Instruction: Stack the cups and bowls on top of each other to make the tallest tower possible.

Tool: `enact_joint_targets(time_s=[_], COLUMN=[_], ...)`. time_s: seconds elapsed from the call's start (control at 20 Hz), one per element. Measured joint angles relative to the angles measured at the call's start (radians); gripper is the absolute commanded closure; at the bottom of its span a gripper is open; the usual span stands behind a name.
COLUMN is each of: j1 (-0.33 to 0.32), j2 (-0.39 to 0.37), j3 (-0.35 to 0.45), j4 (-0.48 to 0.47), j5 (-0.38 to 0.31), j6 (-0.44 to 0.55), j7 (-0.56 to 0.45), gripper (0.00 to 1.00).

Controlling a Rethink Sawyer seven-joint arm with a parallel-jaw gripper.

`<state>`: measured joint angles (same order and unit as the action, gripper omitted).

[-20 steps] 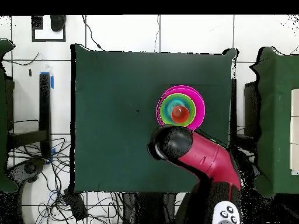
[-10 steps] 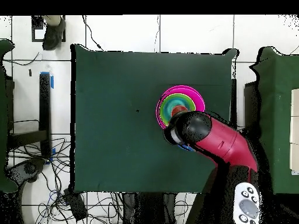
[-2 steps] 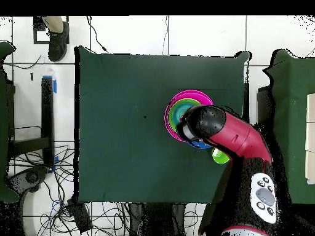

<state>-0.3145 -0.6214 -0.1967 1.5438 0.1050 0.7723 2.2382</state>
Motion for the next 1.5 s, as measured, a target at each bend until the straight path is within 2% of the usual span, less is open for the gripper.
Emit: enact_joint_targets(time_s=[0.55, 1.15, 1.5], j1=[0.0, 0.0, 0.0], j2=[0.02, 0.022, 0.002], j3=[0.021, 0.075, 0.078], j4=[-0.041, -0.052, -0.054], j5=[0.002, 0.038, 0.038], j6=[0.001, 0.004, 0.078], j7=[0.0, 0.0, 0.0], gripper=[1.0, 1.0, 1.0])
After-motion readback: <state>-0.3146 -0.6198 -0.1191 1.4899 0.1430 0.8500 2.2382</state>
